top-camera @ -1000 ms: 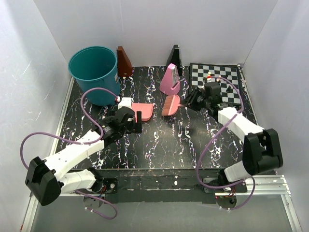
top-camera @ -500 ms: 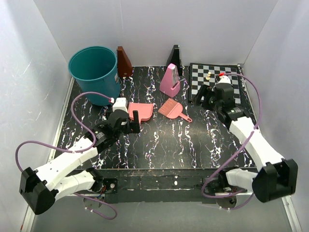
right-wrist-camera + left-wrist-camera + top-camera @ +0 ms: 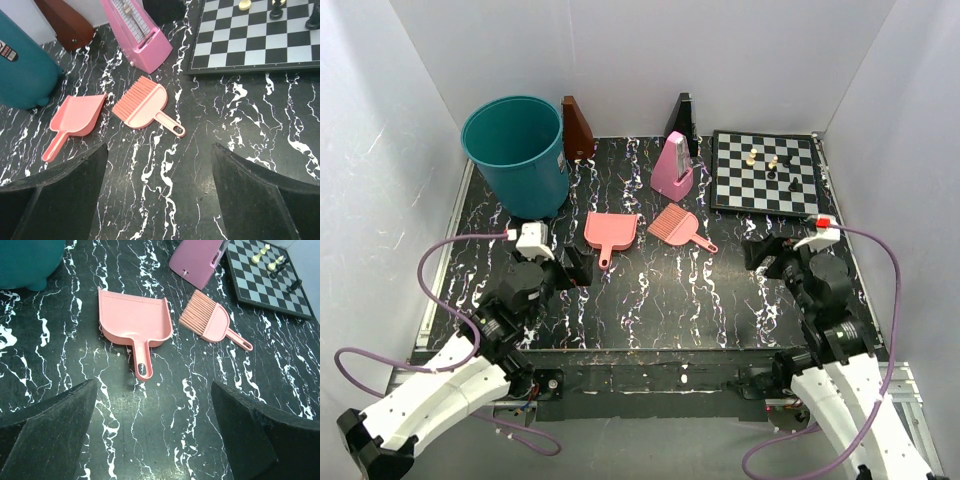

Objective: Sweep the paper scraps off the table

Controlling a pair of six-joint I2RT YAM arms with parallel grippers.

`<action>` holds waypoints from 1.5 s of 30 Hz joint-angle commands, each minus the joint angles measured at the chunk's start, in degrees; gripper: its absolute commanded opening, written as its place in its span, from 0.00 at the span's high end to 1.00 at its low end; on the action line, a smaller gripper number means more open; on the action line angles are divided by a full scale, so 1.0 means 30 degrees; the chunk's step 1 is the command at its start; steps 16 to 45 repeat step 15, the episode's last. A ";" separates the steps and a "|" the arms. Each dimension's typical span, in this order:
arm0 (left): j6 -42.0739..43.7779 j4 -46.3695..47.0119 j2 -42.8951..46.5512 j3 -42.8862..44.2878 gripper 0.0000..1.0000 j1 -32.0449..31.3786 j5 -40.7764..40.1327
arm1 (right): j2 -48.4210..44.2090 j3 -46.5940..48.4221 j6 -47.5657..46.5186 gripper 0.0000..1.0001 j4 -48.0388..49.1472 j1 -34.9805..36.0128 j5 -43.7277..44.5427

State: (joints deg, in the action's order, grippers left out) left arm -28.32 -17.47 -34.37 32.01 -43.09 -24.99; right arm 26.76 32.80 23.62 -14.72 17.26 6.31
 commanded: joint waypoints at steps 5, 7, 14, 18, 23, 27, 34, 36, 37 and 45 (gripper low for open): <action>-0.0493 0.1050 0.1788 -0.1997 0.02 -0.0138 -0.1102 | -0.3733 -0.2171 -0.0021 0.10 0.0015 -0.0098 0.1589; -0.0639 0.0962 0.1876 -0.2115 0.02 -0.0138 -0.1219 | -0.4202 -0.2348 0.0067 0.09 -0.0102 -0.0098 0.1677; -0.1313 -0.0005 0.0999 -0.1471 0.02 -0.0138 -0.1718 | -0.4439 -0.2026 0.0331 0.09 -0.0746 -0.0098 0.1531; -0.1371 -0.0005 0.1056 -0.1500 0.02 -0.0138 -0.1747 | -0.4352 -0.1939 0.0302 0.09 -0.0834 -0.0098 0.1531; -0.1371 -0.0005 0.1056 -0.1500 0.02 -0.0138 -0.1747 | -0.4352 -0.1939 0.0302 0.09 -0.0834 -0.0098 0.1531; -0.1371 -0.0005 0.1056 -0.1500 0.02 -0.0138 -0.1747 | -0.4352 -0.1939 0.0302 0.09 -0.0834 -0.0098 0.1531; -0.1371 -0.0005 0.1056 -0.1500 0.02 -0.0138 -0.1747 | -0.4352 -0.1939 0.0302 0.09 -0.0834 -0.0098 0.1531; -0.1371 -0.0005 0.1056 -0.1500 0.02 -0.0138 -0.1747 | -0.4352 -0.1939 0.0302 0.09 -0.0834 -0.0098 0.1531; -0.1371 -0.0005 0.1056 -0.1500 0.02 -0.0138 -0.1747 | -0.4352 -0.1939 0.0302 0.09 -0.0834 -0.0098 0.1531; -0.1371 -0.0005 0.1056 -0.1500 0.02 -0.0138 -0.1747 | -0.4352 -0.1939 0.0302 0.09 -0.0834 -0.0098 0.1531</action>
